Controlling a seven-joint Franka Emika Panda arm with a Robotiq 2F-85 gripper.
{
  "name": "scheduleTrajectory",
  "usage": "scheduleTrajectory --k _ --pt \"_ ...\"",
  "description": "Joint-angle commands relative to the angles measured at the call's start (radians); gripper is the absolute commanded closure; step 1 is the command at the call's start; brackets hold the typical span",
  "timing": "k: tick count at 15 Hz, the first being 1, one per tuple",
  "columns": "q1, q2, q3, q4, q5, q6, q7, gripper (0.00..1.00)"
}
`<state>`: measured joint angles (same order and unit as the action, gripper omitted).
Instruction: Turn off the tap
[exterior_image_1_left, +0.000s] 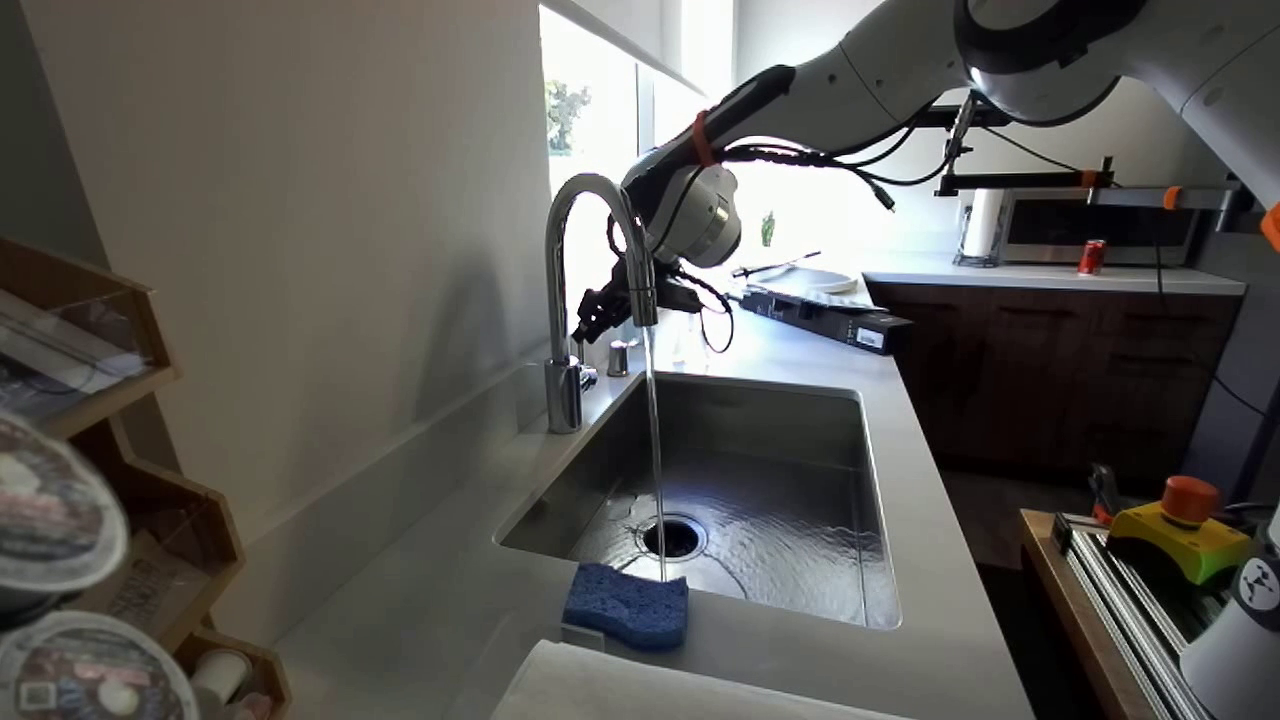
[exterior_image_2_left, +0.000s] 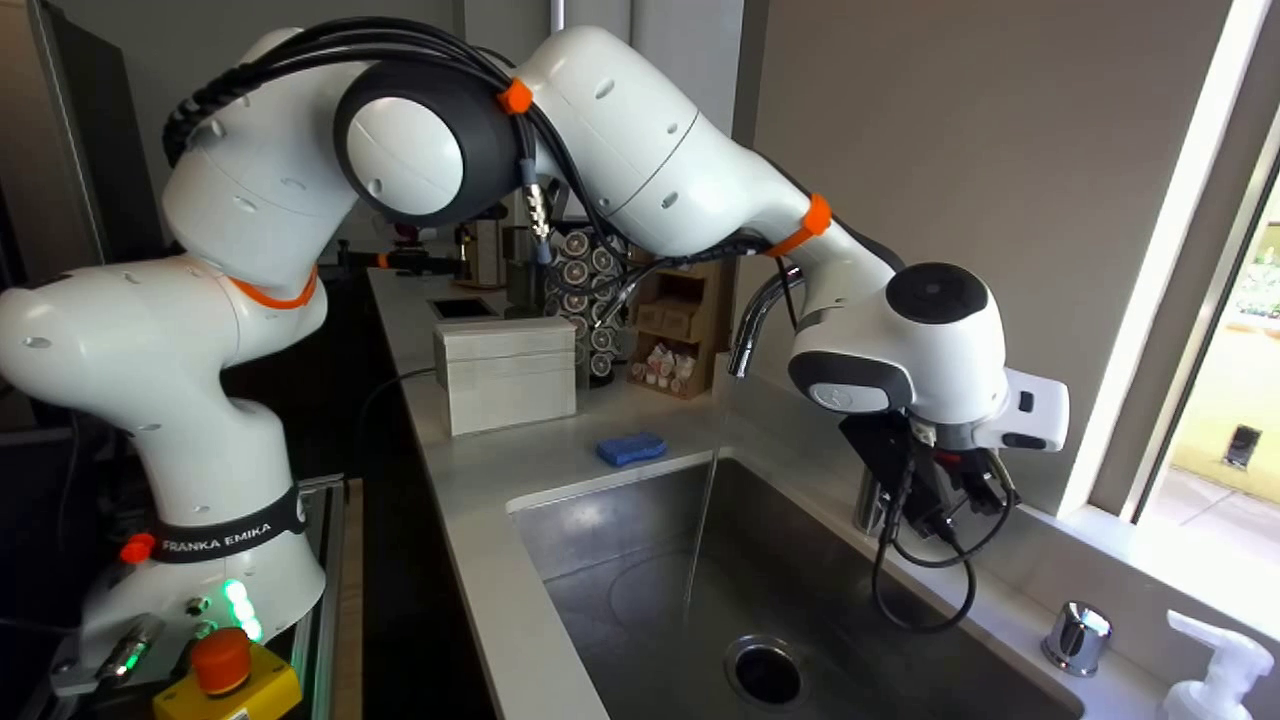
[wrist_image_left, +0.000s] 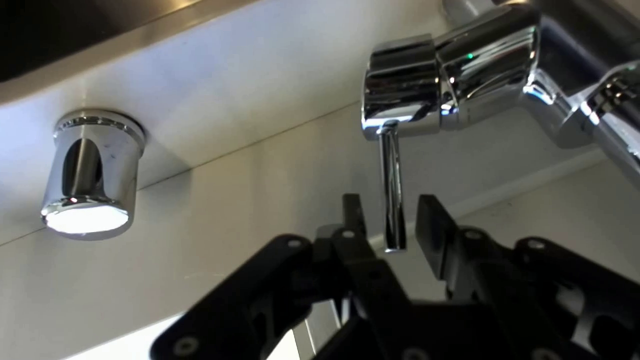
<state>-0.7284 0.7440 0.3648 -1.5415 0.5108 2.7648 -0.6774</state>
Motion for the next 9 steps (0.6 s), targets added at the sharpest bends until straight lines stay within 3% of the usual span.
scheduleTrajectory --k 1,2,9 --pt "-0.026 0.027 0.038 0.023 0.027 0.014 -0.045 0.96" --pt "-0.03 0.026 0.044 0.022 0.029 0.01 -0.05 1.0" --pt "-0.111 -0.004 0.138 -0.021 0.067 -0.004 -0.171 0.97"
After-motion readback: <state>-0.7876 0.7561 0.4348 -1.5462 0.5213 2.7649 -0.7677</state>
